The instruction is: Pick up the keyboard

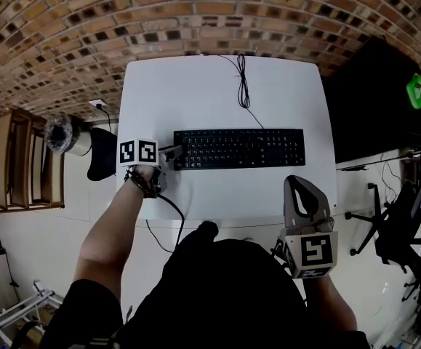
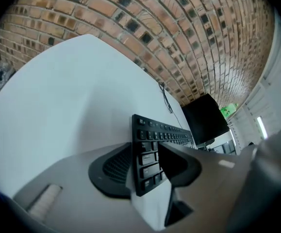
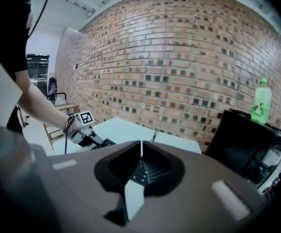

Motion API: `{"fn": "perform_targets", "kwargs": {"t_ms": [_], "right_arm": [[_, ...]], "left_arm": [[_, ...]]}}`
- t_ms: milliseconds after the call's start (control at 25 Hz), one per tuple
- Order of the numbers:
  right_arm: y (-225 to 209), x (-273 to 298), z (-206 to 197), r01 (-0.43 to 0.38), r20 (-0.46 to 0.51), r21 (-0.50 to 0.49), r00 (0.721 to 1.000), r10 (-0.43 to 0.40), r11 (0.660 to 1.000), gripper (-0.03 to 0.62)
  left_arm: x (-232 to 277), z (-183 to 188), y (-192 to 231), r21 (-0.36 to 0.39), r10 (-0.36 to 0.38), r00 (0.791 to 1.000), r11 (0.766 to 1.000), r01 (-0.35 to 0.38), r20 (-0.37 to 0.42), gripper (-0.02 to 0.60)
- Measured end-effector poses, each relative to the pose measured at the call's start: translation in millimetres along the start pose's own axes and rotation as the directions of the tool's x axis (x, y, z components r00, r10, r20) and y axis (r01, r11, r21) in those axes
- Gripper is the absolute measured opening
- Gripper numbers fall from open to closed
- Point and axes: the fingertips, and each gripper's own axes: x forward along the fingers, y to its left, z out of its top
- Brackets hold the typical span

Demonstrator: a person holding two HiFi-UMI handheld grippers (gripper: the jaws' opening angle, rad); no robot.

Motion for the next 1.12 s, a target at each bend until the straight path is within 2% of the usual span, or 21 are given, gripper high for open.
{"fn": "perform_targets", "kwargs": {"t_ms": [280,400,640,800,960,1120], "right_arm": [[4.3,8.8,-4.9,-0.003,-0.017,0.011,1.000,0.004,1.000,0.009],[6.9,11.1,-6.0,-0.006,-0.023,0.029,1.000,0.007,1.000,0.009],[8.0,16.0,-12.0,-0.003,-0.044,0.076,0.999,0.006,0.997,0.011],[8.0,23.3,-24.2,-0.007,-0.063,0.161,0.998,0.018,0.987,0.017],[14.8,35.0,-37.5,-0.026,-0.094,0.298,0.994,0.057,0.954,0.063],[18.6,43.4,-46.5,-0.032,-0.103,0.392,0.992,0.078,0.919,0.095]], "left_arm": [[5.9,-3.5,1.4,-0.019,-0.043,0.999,0.999,0.043,0.001,0.151],[5.0,-4.7,4.0,-0.010,-0.027,1.000,1.000,0.027,-0.007,0.121],[0.6,-4.6,0.6,0.012,-0.007,1.000,1.000,0.007,-0.026,0.115],[-9.8,-1.1,-9.6,0.020,-0.024,0.999,0.999,0.024,-0.021,0.101],[-21.4,2.5,-19.1,0.025,-0.030,0.999,0.999,0.031,-0.029,0.095],[-29.4,6.6,-28.9,0.029,-0.030,0.999,0.999,0.031,-0.037,0.091]]}}
